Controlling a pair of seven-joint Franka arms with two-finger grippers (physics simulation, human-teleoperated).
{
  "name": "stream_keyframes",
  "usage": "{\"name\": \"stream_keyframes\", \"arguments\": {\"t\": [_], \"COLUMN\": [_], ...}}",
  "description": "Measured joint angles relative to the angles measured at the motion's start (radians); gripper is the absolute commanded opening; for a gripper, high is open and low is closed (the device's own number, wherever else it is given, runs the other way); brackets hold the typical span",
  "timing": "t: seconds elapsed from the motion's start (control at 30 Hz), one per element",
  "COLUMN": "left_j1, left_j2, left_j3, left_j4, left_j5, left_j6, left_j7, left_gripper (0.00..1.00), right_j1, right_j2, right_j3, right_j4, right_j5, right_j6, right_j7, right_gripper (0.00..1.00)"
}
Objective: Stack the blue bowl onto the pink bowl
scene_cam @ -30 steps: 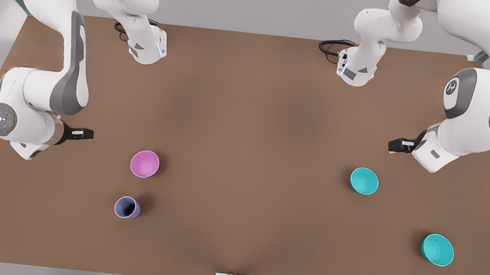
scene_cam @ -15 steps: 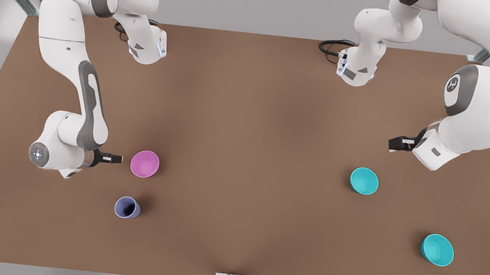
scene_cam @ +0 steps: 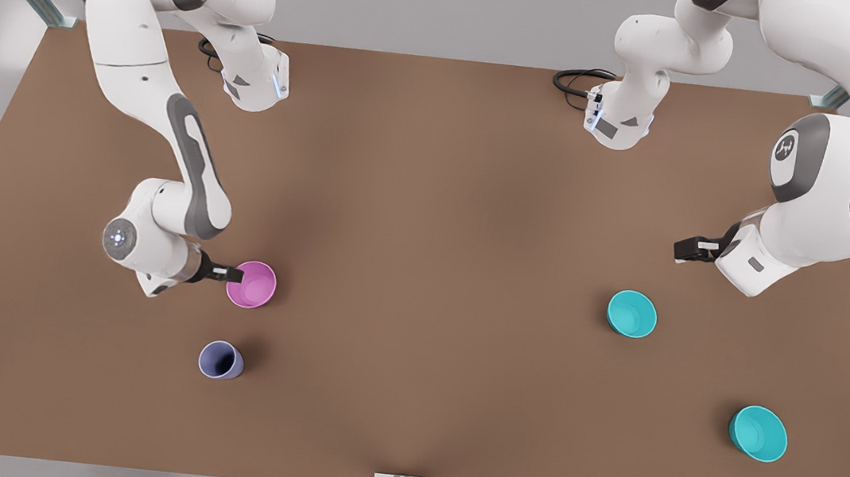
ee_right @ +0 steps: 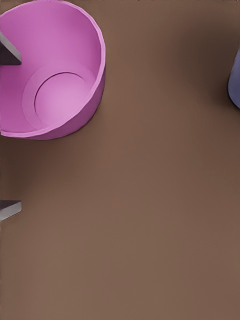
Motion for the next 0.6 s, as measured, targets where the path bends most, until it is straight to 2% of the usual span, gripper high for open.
{"name": "stream_keyframes", "arguments": {"t": [0.4,0.43,0.5,0.53,0.6], "left_j1": [0.0,0.0,0.0,0.0,0.001], "left_j2": [0.0,0.0,0.0,-0.001,0.0], "left_j3": [0.0,0.0,0.0,0.0,0.001], "left_j4": [-0.002,-0.002,-0.003,-0.003,0.002], "left_j5": [0.0,0.0,0.001,0.001,0.002], "left_j6": [-0.01,-0.011,-0.014,-0.015,-0.017], "left_j7": [-0.001,-0.001,-0.001,-0.001,-0.001], "left_gripper": [1.0,1.0,1.0,1.0,1.0], "right_j1": [-0.009,-0.009,-0.006,-0.005,-0.004], "right_j2": [0.047,0.051,0.056,0.057,0.06], "right_j3": [0.01,0.01,0.01,0.01,0.01], "right_j4": [-0.017,-0.016,-0.013,-0.012,-0.008], "right_j5": [0.026,0.026,0.028,0.029,0.03], "right_j6": [0.058,0.059,0.061,0.062,0.062], "right_j7": [0.018,0.019,0.019,0.018,0.018], "right_gripper": [1.0,0.96,0.71,0.62,0.5]}}
